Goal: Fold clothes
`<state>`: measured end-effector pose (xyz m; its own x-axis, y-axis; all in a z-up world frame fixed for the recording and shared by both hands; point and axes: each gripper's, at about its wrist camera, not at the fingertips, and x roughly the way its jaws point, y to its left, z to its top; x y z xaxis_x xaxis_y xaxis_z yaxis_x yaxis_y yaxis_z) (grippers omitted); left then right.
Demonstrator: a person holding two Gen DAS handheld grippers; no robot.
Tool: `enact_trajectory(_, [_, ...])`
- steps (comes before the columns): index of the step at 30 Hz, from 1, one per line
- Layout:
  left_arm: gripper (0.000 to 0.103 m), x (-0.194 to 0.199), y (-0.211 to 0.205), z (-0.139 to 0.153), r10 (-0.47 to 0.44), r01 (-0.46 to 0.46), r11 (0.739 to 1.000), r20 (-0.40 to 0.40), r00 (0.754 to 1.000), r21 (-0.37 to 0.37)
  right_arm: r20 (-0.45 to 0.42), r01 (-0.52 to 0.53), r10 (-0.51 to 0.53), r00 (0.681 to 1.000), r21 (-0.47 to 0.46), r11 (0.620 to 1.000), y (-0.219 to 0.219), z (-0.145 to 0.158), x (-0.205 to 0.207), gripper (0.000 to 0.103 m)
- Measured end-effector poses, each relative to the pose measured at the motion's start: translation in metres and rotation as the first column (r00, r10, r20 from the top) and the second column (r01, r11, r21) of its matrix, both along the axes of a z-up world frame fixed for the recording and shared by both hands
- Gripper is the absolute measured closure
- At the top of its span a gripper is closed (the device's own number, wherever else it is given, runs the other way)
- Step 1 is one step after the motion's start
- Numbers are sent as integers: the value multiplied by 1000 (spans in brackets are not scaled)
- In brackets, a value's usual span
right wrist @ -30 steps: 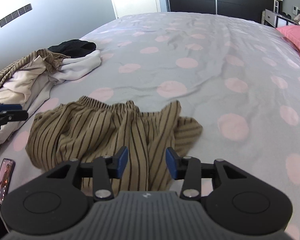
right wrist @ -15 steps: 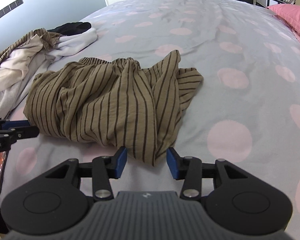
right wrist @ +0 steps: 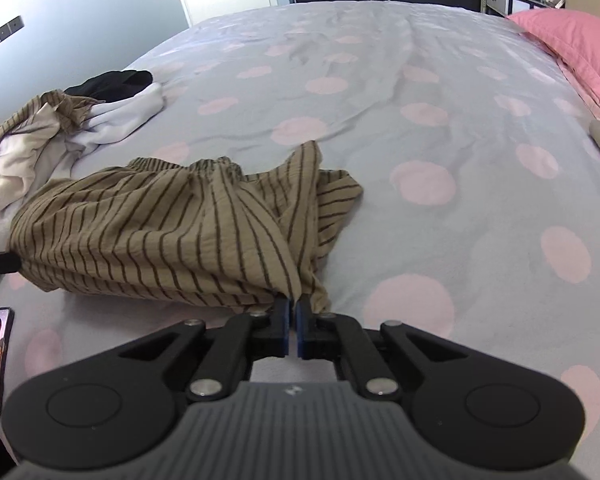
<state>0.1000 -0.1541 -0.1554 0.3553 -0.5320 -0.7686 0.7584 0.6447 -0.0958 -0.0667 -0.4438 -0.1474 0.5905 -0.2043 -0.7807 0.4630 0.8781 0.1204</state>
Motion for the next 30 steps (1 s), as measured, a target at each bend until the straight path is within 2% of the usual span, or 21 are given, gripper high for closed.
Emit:
enact_trajectory(2, [102, 2, -1, -10, -24, 25, 1000, -49, 998, 17, -62, 19, -24, 998, -82, 996, 0, -7, 1, 103])
enact_trajectory(5, [97, 0, 0, -20, -46, 50, 998, -117, 992, 30, -83, 55, -57, 995, -26, 998, -14, -16, -7, 103])
enact_trajectory(6, [96, -2, 0, -19, -50, 55, 997, -104, 993, 45, -80, 74, -74, 994, -4, 997, -19, -16, -10, 103])
enact_trajectory(8, [84, -3, 4, -13, -65, 69, 996, -84, 994, 47, -53, 88, -88, 995, 8, 996, -24, -9, -15, 97])
enact_trajectory(9, [71, -2, 6, -8, -72, 75, 997, -81, 994, 35, -31, 91, -91, 995, 24, 996, -26, -5, -16, 97])
enact_trajectory(10, [60, -1, 9, -2, -63, 64, 998, -77, 995, 11, -5, 93, -93, 996, 48, 994, -28, 0, -17, 92])
enact_trajectory(11, [56, 1, 12, 5, -52, 51, 999, -74, 996, -13, 22, 94, -96, 995, 71, 993, -30, 5, -19, 87])
enact_trajectory(12, [56, 4, 15, 13, -36, 33, 999, -67, 997, -41, 48, 90, -94, 994, 91, 992, -30, 10, -18, 75])
enact_trajectory(14, [59, 11, 17, 27, -3, -3, 995, -57, 998, -101, 94, 67, -78, 993, 112, 991, -26, 17, -14, 73])
enact_trajectory(16, [78, 18, 12, 37, 11, -20, 987, -60, 998, -157, 124, 34, -47, 991, 103, 994, -14, 24, -6, 73])
enact_trajectory(18, [83, 19, -1, 41, -10, 4, 987, -35, 999, -161, 159, -18, 6, 987, 79, 997, 4, 28, 5, 73])
enact_trajectory(20, [88, 16, -19, 37, -39, 39, 991, -5, 999, -130, 194, -74, 63, 979, 50, 996, 25, 32, 18, 73])
enact_trajectory(24, [94, 6, -46, 2, -62, 61, 995, -12, 998, -80, 206, -149, 151, 967, -26, 989, 64, 23, 42, 73])
enact_trajectory(27, [96, 4, -48, -32, -46, 45, 998, -23, 999, -38, 171, -167, 163, 972, 8, 986, 77, -5, 56, 74])
enact_trajectory(30, [99, 14, -41, -57, -25, 23, 999, -65, 998, -30, 114, -171, 169, 979, 11, 985, 83, -35, 65, 75])
